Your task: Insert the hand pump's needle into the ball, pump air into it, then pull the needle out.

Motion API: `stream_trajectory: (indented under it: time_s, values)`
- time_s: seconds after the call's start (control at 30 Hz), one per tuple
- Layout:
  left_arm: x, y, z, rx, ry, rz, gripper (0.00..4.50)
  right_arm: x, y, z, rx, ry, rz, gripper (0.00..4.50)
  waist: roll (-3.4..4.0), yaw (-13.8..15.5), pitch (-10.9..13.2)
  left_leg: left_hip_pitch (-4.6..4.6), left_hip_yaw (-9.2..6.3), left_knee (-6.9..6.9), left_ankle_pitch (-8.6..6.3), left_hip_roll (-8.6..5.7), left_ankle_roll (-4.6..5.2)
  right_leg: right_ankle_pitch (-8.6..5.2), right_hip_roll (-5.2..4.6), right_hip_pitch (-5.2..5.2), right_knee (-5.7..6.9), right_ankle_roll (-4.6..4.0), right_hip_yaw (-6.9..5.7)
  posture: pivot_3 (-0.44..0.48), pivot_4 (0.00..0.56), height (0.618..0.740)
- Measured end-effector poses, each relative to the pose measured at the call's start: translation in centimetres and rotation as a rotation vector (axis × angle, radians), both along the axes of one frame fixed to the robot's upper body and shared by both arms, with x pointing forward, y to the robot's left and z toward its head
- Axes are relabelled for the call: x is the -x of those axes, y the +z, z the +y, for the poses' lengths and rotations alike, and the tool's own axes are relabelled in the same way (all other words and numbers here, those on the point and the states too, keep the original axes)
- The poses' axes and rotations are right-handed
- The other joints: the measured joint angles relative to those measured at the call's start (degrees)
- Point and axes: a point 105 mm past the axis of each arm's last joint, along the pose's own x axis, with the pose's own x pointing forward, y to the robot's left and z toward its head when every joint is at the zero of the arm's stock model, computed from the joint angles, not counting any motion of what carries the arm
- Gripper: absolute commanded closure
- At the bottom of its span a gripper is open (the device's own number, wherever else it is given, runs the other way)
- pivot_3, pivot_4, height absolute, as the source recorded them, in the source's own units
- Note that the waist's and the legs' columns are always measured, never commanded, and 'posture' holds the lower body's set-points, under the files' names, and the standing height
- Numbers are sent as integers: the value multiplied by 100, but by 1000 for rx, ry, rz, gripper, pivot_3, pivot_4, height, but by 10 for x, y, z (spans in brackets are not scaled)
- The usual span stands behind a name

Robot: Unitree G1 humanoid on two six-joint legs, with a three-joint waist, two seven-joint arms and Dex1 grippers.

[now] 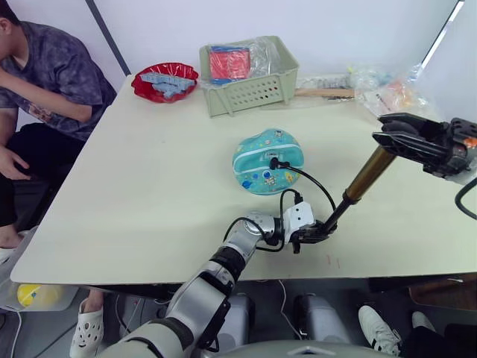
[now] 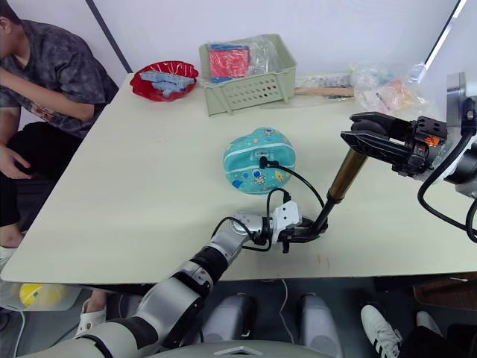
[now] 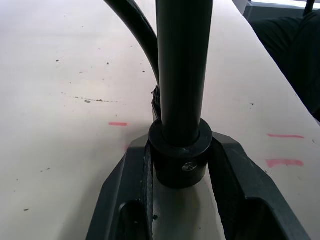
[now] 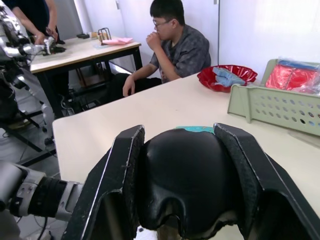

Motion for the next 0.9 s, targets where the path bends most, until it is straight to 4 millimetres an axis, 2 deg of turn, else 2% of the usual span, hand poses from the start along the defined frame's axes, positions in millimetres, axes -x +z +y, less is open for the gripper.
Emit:
stream_trajectory:
  time_s: [0.1, 0.33, 0.57, 0.73, 0.9]
  values:
    - [0, -1, 1, -3, 5, 0, 3411, -1, -12, 1, -17, -15, 5, 2777, -7, -1, -5, 11, 4, 1, 0, 0, 0, -1, -1, 7, 0, 3, 2, 0, 150, 738]
    - [0, -5, 3, -17, 12, 1, 3411, -3, -79, 18, 55, -45, 62, 2777, -43, -6, -48, 45, -3, -1, -1, 8, 0, -17, 6, 36, 0, 25, -7, 0, 150, 738]
    - [0, -7, 3, -19, 17, 0, 3411, -1, -129, 30, 103, -67, 47, 2777, -56, -7, -81, 49, -3, -1, -1, 7, 0, -17, 6, 39, -2, 26, -7, 0, 150, 738]
    - [0, -7, 3, -22, 15, -3, 3411, -3, -132, 33, 100, -79, 19, 2777, -48, -7, -86, 48, -4, -1, -1, 6, 0, -17, 5, 39, -3, 25, -8, 0, 150, 738]
    - [0, -7, 2, -16, 17, -1, 3411, -7, -121, 30, 102, -75, 39, 2777, -36, -5, -76, 42, -3, -1, -1, 4, 0, -16, 0, 37, -6, 26, -7, 0, 150, 738]
